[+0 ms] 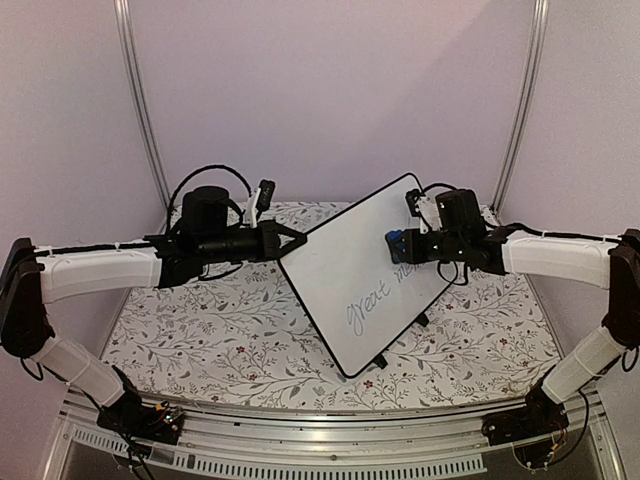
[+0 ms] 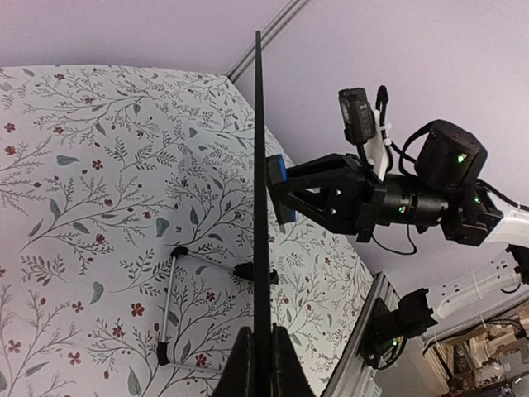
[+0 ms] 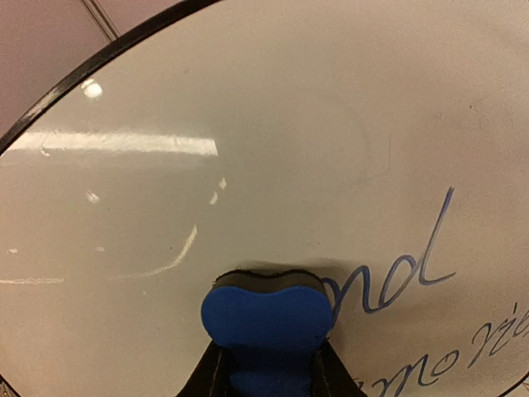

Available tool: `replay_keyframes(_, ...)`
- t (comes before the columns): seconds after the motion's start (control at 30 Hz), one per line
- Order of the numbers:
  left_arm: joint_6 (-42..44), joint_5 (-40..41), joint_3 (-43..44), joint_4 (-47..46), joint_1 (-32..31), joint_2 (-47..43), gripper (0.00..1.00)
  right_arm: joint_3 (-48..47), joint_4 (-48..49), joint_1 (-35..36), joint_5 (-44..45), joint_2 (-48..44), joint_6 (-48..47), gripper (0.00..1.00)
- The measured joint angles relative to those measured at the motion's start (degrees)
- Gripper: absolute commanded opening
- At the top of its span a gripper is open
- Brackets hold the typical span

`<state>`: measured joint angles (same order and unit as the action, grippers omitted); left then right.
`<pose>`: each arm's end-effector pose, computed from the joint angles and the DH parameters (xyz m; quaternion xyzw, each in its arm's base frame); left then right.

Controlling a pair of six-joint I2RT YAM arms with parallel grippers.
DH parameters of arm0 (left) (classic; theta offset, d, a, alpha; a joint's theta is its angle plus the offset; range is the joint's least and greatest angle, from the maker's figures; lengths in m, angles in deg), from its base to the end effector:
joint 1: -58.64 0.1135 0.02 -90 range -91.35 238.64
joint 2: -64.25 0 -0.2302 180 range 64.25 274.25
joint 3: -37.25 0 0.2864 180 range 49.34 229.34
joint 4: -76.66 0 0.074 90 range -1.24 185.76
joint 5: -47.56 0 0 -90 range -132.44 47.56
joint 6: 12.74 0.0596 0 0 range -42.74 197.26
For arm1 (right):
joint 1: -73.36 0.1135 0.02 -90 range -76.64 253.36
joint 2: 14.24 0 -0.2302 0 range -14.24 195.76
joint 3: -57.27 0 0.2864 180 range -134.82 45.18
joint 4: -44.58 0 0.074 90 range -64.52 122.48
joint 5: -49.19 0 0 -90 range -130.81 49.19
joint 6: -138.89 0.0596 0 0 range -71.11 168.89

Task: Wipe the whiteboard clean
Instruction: Erase the whiteboard at the center of the board.

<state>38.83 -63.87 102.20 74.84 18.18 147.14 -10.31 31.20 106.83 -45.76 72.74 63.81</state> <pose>0.2814 -0.2686 0.2178 0.1256 0.7832 -0.4899 0.3616 0.3226 0.2195 0.1760 -0.1618 0.8623 0.2306 0.4208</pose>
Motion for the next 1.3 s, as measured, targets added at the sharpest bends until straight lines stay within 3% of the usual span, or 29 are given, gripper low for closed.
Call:
replay_keyframes(0.3,0.02,0.00,-0.02,0.15,-0.13,0.00,0.00,-4.55,0.44,0.00,-0.02,2.32,-1.01,0.15)
replay_keyframes(0.6,0.04,0.04,-0.02,0.26,-0.13,0.00,0.00,6.45,2.60,0.00,-0.39,-2.27,-0.37,0.15)
replay_keyframes(0.8,0.04,-0.04,-0.02,0.13,-0.13,0.00,0.00,8.48,1.86,0.00,0.09,-3.43,-0.31,0.15)
replay_keyframes(1.3,0.07,-0.17,-0.02,0.07,-0.20,-0.02,0.00,-1.46,-0.42,-2.43,0.46,0.52,-1.25,0.15)
